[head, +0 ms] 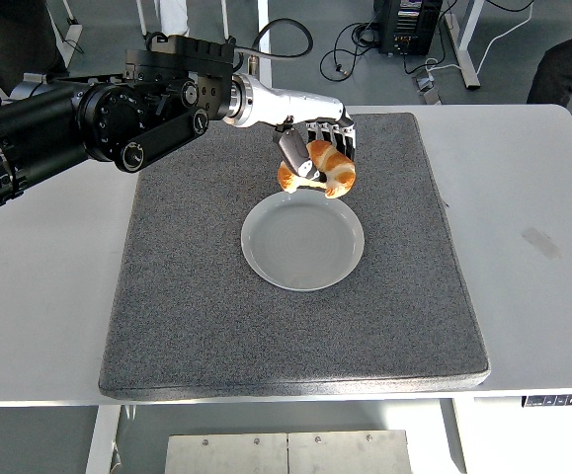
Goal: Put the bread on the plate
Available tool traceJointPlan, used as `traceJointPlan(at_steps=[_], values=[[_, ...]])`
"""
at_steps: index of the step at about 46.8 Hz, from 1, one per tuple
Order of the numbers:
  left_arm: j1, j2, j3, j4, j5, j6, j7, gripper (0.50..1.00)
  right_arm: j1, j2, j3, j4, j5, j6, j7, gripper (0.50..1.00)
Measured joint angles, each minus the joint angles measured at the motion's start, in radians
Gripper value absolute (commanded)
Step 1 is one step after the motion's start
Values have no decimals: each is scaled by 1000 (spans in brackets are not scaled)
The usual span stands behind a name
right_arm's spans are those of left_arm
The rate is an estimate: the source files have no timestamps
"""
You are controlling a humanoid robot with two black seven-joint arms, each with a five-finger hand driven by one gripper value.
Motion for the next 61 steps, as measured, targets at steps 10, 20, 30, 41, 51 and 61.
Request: traceJointPlan(at_steps=[10,20,30,41,51,61], values=[[58,0,20,1,9,40,0,500,0,0,0,0,0,0,0,1000],[88,0,48,1,11,74,2,500,0,0,0,0,0,0,0,1000],[100,0,52,5,22,79,2,500,0,0,0,0,0,0,0,1000],[127,0,52,6,42,82,5,500,0,0,0,0,0,0,0,1000],[135,0,52,6,45,94,6,500,0,0,0,0,0,0,0,1000],[152,0,90,14,55,134,9,500,0,0,0,0,0,0,0,1000]])
